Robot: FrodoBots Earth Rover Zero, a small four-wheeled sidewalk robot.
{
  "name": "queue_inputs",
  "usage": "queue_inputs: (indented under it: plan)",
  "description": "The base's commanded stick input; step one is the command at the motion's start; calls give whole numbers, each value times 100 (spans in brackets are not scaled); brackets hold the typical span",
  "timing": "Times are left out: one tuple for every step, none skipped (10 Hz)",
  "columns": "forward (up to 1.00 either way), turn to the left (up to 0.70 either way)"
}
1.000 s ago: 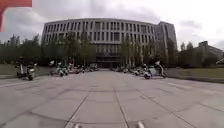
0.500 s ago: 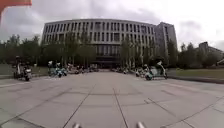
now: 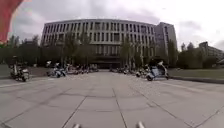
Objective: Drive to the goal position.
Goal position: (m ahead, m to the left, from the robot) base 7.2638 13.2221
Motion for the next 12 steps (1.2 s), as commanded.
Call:
queue_inputs:
  plan:
    - [45, 0]
    - [45, 0]
    - [45, 0]
    - [45, 0]
    - [45, 0]
    - [45, 0]
    - [45, 0]
    - [45, 0]
    - [45, 0]
    - [45, 0]
    - [45, 0]
    - [45, 0]
